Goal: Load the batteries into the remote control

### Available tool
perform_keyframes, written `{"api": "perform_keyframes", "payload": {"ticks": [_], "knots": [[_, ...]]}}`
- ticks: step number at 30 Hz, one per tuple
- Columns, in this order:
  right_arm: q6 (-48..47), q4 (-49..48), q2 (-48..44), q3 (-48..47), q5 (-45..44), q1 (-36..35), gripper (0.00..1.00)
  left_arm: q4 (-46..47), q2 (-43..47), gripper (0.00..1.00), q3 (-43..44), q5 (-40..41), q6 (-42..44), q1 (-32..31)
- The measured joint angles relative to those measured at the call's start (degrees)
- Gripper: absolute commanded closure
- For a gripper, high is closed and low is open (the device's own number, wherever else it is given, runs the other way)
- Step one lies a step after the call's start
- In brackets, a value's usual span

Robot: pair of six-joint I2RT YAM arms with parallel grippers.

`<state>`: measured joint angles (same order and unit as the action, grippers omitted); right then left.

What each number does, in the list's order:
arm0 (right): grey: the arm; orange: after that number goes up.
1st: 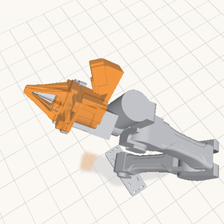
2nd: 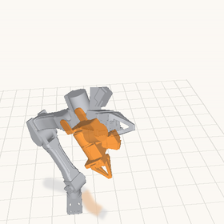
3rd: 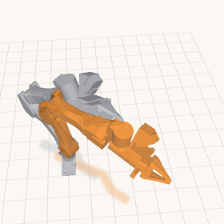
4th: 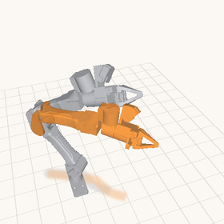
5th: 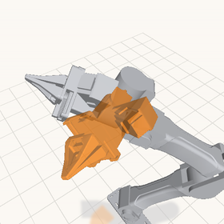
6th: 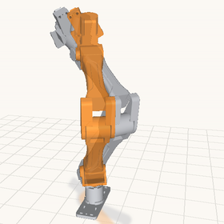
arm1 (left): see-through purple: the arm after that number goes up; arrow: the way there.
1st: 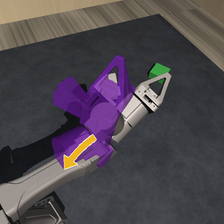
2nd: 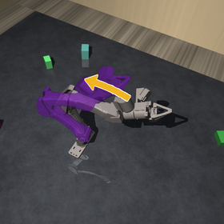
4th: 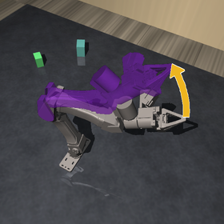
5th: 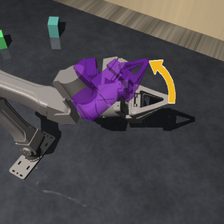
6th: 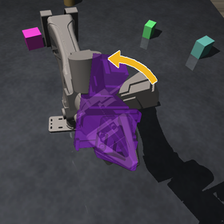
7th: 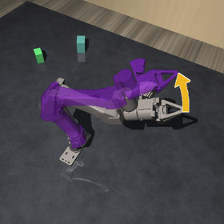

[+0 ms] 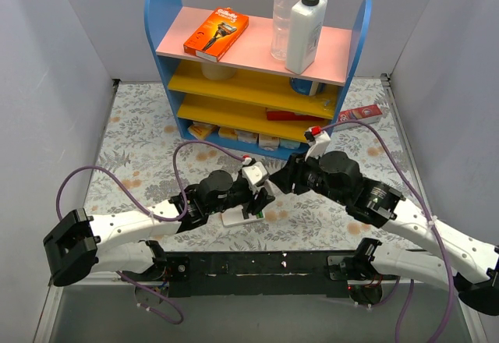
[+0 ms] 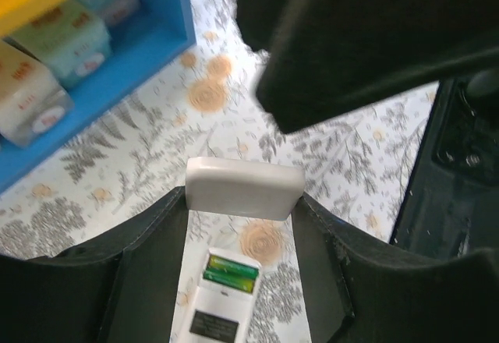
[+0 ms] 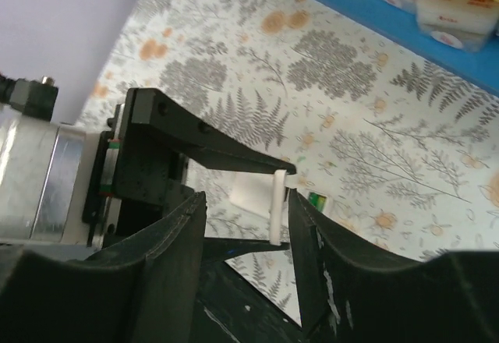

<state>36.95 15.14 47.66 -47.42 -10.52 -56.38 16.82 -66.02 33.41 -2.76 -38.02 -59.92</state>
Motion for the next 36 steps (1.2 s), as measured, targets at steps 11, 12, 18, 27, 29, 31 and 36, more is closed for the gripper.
{"api": "perform_keyframes", "payload": {"ticks": [11, 12, 18, 27, 29, 31, 36], "knots": [[-5.5, 7.4, 7.8, -2.4, 5.2, 2.1, 0.51, -13.5, 0.0, 0.57, 1.5, 0.8, -1.5, -3.3], [-5.6, 7.3, 8.2, -2.3, 6.0, 2.3, 0.51, -14.1, 0.0, 0.57, 1.6, 0.8, -1.5, -3.5], [-5.6, 4.5, 11.0, 0.2, 11.7, 3.2, 0.54, -16.2, 0.0, 0.57, 3.1, 1.0, -1.4, -4.3], [-5.4, 1.8, 14.3, 2.4, 17.6, 4.1, 0.62, -18.6, 0.0, 0.57, 3.6, 1.3, -1.4, -4.7], [-5.4, 0.8, 14.7, 2.6, 18.7, 4.2, 0.64, -19.1, -0.1, 0.57, 3.9, 1.3, -1.4, -4.7], [-5.4, 0.0, 14.8, 3.1, 19.6, 4.3, 0.64, -19.4, -0.3, 0.57, 4.2, 1.3, -1.4, -4.7], [-5.1, -0.9, 15.8, 4.3, 21.4, 4.3, 0.68, -19.7, -0.3, 0.57, 4.3, 1.3, -1.4, -4.7]]}}
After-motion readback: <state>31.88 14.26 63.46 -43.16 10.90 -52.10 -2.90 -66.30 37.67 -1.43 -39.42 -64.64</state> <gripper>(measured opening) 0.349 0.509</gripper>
